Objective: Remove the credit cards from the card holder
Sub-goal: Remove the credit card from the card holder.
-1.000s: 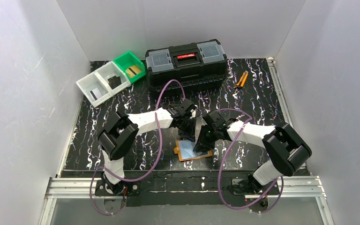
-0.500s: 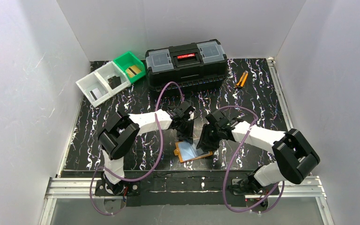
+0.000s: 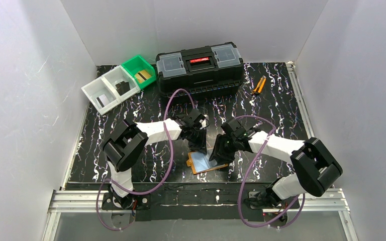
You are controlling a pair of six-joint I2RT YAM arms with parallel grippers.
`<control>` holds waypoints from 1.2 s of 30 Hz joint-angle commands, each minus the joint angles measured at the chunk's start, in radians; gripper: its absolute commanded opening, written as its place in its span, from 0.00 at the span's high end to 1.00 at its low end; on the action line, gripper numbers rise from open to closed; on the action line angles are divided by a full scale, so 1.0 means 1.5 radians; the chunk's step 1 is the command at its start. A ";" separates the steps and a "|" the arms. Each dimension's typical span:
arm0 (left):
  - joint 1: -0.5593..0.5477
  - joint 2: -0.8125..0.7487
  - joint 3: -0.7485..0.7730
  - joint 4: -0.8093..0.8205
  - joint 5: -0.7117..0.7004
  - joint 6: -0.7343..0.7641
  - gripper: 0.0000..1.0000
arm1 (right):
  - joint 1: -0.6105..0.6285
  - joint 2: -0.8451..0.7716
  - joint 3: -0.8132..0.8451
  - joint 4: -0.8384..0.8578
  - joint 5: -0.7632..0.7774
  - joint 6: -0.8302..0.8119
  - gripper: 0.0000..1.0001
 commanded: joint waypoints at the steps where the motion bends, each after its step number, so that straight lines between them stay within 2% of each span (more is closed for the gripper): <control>1: 0.004 -0.017 -0.037 -0.010 0.000 0.005 0.96 | -0.002 0.030 -0.020 0.046 -0.023 0.008 0.47; 5: 0.006 -0.028 -0.041 0.001 0.009 0.007 0.96 | -0.002 0.034 -0.027 0.061 -0.034 0.017 0.51; 10: 0.009 -0.048 -0.032 -0.008 0.008 0.011 0.95 | -0.002 0.022 -0.023 0.053 -0.029 0.020 0.64; 17: 0.011 -0.077 -0.006 -0.048 -0.007 0.023 0.91 | -0.003 0.018 -0.017 0.047 -0.032 0.019 0.87; 20: 0.013 -0.093 0.006 -0.077 -0.026 0.027 0.89 | -0.003 0.015 -0.012 0.046 -0.035 0.015 0.93; 24: 0.016 -0.122 0.021 -0.135 -0.070 0.032 0.87 | -0.002 0.004 -0.004 0.044 -0.039 0.013 0.98; 28: 0.019 -0.172 0.011 -0.211 -0.138 0.029 0.87 | -0.003 -0.008 0.001 0.040 -0.042 0.013 0.99; 36: 0.032 -0.268 -0.125 -0.229 -0.179 0.008 0.93 | -0.001 -0.006 0.015 0.060 -0.075 -0.004 0.99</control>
